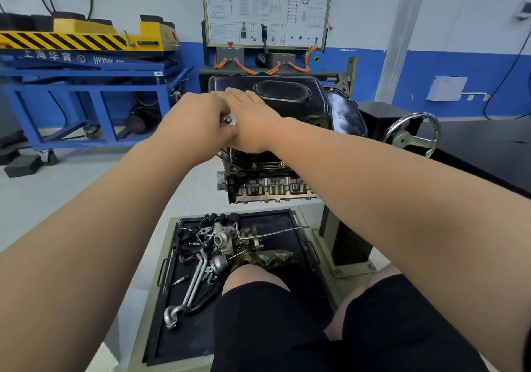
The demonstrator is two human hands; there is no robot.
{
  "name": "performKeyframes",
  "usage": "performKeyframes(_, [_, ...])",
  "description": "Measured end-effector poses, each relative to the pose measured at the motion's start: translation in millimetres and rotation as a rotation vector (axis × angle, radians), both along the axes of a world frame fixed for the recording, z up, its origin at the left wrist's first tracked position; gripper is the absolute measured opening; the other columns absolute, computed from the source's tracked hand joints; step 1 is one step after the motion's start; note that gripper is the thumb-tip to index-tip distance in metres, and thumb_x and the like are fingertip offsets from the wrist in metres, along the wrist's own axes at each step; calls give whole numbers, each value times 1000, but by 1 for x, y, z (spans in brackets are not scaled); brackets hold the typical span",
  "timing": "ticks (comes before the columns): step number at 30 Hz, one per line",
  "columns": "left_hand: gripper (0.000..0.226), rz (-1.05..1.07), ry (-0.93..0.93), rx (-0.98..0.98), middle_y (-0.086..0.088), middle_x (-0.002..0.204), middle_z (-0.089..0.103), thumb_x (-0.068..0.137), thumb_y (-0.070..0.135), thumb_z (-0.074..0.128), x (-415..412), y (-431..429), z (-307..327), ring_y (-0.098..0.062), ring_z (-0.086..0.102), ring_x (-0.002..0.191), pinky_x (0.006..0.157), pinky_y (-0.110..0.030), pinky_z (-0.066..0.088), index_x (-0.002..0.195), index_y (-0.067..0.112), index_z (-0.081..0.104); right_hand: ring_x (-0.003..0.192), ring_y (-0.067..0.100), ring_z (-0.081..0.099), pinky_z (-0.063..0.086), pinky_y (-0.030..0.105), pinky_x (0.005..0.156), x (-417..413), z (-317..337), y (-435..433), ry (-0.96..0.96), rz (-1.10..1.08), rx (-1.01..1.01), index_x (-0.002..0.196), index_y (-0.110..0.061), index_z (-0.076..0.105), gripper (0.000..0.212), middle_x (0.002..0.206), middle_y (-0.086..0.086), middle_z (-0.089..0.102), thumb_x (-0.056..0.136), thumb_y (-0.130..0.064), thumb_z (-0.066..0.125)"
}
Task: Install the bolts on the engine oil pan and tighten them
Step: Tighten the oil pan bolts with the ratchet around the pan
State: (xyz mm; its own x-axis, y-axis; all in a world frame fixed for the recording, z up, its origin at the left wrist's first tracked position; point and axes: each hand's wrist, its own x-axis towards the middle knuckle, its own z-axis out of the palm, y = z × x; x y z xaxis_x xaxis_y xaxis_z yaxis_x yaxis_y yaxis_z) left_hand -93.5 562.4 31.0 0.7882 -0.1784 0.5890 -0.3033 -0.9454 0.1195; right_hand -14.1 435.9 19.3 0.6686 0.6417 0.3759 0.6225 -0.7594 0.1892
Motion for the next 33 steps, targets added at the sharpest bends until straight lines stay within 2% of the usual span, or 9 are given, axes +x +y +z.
performKeyframes(5, [27, 27, -2, 133, -11, 91, 66, 90, 31, 58, 1, 7, 8, -27, 58, 83, 71, -39, 50, 107, 10, 65, 143, 26, 15, 10, 47, 116, -7, 7, -12, -75, -65, -84, 147, -18, 28, 72, 154, 5, 24, 89, -56, 48])
performKeyframes(8, [31, 56, 1, -22, -13, 83, 62, 88, 34, 60, 0, 6, 1, -27, 57, 77, 62, -36, 45, 96, 5, 59, 137, 26, 27, 22, 44, 112, -15, 16, -17, -111, -98, -67, 140, -18, 38, 57, 146, 5, 36, 92, -46, 49])
performKeyframes(11, [29, 35, 53, -239, -7, 83, 61, 87, 36, 61, 2, -3, -11, -22, 59, 75, 59, -34, 46, 98, 10, 52, 120, 25, 44, 37, 40, 95, -26, 26, -17, -22, -118, 53, 126, -20, 51, 36, 130, 4, 50, 92, -32, 48])
performKeyframes(15, [20, 18, 14, -460, 0, 83, 58, 88, 28, 60, 7, -16, -18, -13, 53, 72, 52, -22, 34, 97, 13, 51, 100, 22, 55, 43, 35, 74, -43, 31, -20, 95, -134, 135, 111, -22, 59, 24, 112, 2, 61, 90, -23, 49])
performKeyframes(21, [19, 9, -5, -581, 2, 82, 58, 85, 29, 62, 8, -29, -23, -12, 52, 73, 57, -25, 35, 93, 15, 53, 100, 22, 56, 47, 36, 80, -58, 37, -31, 148, -154, 180, 107, -23, 61, 22, 110, 0, 62, 88, -23, 49])
performKeyframes(24, [19, -29, 94, -819, -11, 82, 65, 81, 30, 63, 5, -32, -31, -18, 58, 71, 59, -35, 46, 80, 16, 50, 97, 20, 57, 50, 36, 82, -65, 35, -32, 194, -137, 212, 101, -23, 63, 18, 107, -1, 63, 87, -27, 51])
performKeyframes(26, [24, -82, 170, -1091, -22, 83, 65, 82, 30, 64, 4, -31, -34, -30, 62, 74, 75, -47, 54, 78, 15, 47, 87, 21, 59, 50, 34, 72, -68, 33, -30, 199, -119, 202, 92, -17, 64, 20, 95, 0, 65, 85, -31, 52])
performKeyframes(28, [23, -125, 246, -1267, -18, 78, 59, 84, 29, 64, 3, -30, -33, -29, 58, 71, 76, -46, 55, 81, 12, 49, 71, 20, 56, 40, 29, 53, -71, 30, -26, 183, -99, 143, 80, -15, 59, 22, 78, 1, 61, 83, -35, 53])
performKeyframes(33, [25, -242, 283, -1363, -8, 67, 57, 91, 29, 58, 7, -23, -37, -23, 55, 63, 72, -41, 53, 71, 14, 52, 59, 11, 45, 29, 27, 47, -74, 33, -12, 37, -131, 60, 67, -24, 39, 26, 69, -6, 48, 80, -39, 55])
